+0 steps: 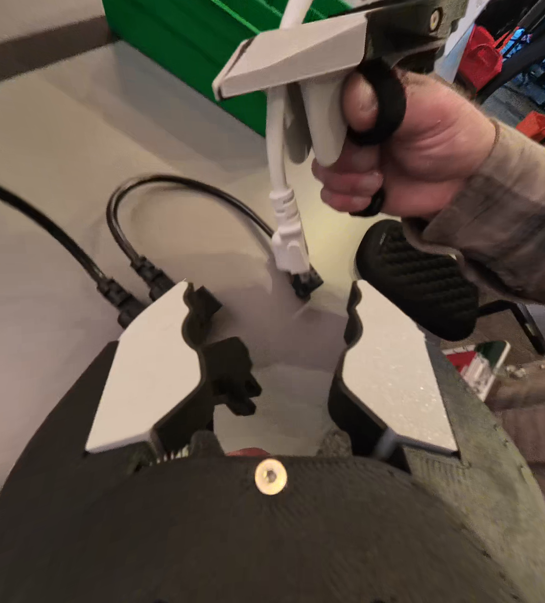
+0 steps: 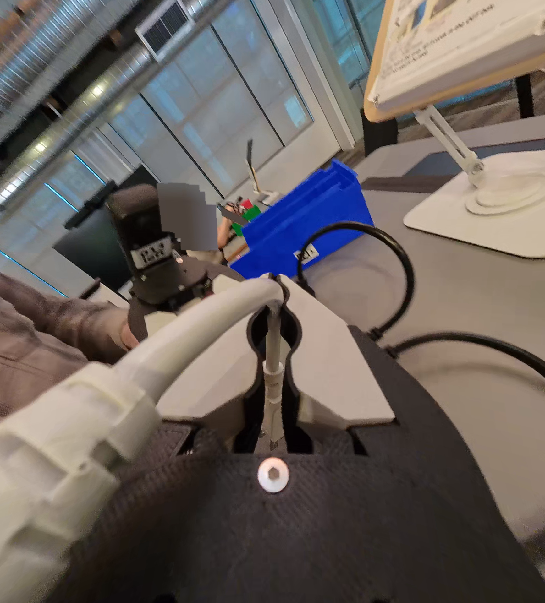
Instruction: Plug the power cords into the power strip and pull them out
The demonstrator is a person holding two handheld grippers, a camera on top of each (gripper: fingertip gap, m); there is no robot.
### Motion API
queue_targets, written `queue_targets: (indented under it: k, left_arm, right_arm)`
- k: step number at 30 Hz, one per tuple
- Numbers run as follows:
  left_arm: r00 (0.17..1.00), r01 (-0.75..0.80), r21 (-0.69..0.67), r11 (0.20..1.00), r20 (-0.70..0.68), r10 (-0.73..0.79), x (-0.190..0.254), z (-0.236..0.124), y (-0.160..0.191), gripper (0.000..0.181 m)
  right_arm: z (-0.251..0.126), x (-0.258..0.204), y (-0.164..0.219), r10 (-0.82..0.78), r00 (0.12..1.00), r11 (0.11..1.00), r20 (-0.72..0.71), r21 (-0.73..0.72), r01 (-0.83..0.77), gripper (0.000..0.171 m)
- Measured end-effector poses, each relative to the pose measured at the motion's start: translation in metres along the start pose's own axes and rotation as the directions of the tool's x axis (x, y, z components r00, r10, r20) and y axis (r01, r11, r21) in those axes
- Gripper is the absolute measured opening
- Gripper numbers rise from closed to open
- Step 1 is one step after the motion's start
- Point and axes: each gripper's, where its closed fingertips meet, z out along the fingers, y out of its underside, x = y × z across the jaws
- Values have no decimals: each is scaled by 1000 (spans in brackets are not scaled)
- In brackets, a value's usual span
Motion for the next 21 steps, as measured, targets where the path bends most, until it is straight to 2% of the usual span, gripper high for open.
queue_targets:
  k: [4,8,9,11,14,16,19,21]
  left_arm:
    - [998,4,19,1000,-70,-2,14,20,-13,81]
    - [997,-29,37,999,-73,31,20,27,-18,45]
    - [996,-37,51,998,-75,40,19,25,-20,29]
    - [997,-56,64,996,-40,59,14,21,-24,27]
    - [989,-143,5,990,29,143,6,19,-25,25]
    - [976,-197,-35,980,84,199,-2,16,-29,25]
    - [931,-305,-97,947,178,318,-16,7,-41,25]
    - [886,-374,-169,912,224,405,-25,2,-47,25]
  right_arm:
    - [12,-18,-21,22,997,994,75,110,-30,0]
    - [16,-30,-32,3,995,987,95,157,-18,0]
    - [15,-32,-34,1,995,986,103,163,-18,0]
    - [12,-35,-38,-8,994,985,109,170,-11,0]
    - [8,-37,-36,-43,995,993,91,118,32,4]
    - [7,-32,-28,-49,998,998,45,33,47,25]
    - [3,-26,0,-108,994,981,-13,-161,105,41]
    - [0,-25,12,-122,992,965,-37,-238,110,43]
